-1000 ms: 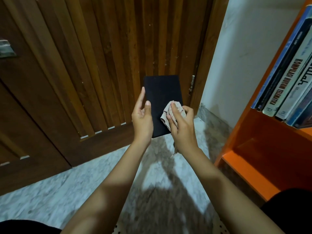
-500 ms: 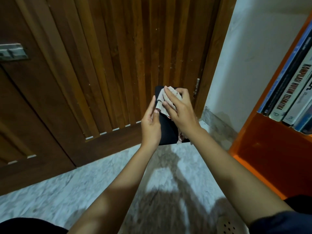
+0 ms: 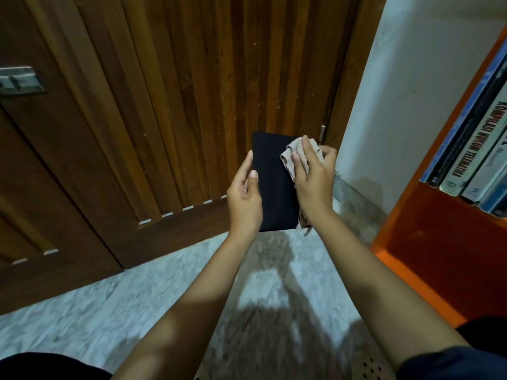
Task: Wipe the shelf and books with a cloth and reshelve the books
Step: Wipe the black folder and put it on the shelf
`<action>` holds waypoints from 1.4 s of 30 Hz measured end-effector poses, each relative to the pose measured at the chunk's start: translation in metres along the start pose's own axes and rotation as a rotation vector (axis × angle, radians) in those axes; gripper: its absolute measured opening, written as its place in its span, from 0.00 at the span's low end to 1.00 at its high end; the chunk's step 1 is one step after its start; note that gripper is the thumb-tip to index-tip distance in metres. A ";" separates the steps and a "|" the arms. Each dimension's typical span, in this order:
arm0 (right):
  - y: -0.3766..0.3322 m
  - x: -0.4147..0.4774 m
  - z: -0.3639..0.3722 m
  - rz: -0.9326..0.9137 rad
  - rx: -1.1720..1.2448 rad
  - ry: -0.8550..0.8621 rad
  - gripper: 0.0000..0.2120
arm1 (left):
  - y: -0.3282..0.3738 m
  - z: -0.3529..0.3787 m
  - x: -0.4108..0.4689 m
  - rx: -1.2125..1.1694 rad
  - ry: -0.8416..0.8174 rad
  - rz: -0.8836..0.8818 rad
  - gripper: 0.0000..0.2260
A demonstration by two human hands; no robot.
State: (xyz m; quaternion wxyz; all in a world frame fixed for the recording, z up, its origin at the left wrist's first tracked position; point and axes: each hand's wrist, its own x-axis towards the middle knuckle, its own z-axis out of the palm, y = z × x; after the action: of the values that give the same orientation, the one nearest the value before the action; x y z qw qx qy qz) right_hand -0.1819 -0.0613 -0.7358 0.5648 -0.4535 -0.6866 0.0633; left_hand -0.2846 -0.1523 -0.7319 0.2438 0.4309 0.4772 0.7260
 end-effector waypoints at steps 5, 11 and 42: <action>-0.010 -0.021 0.001 -0.286 -0.001 -0.132 0.20 | -0.001 0.006 0.001 -0.003 -0.044 -0.025 0.18; 0.018 -0.038 -0.015 0.287 0.249 -0.045 0.18 | 0.000 -0.001 0.009 -0.055 0.018 -0.046 0.17; 0.016 -0.060 -0.021 0.364 0.430 -0.249 0.14 | -0.021 -0.027 0.003 0.106 -0.275 -0.424 0.21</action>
State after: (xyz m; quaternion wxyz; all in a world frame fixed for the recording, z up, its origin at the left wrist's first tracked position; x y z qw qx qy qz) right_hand -0.1590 -0.1026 -0.7808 0.5388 -0.4277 -0.6288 0.3624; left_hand -0.3106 -0.1539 -0.7543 0.4303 0.4278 0.5569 0.5672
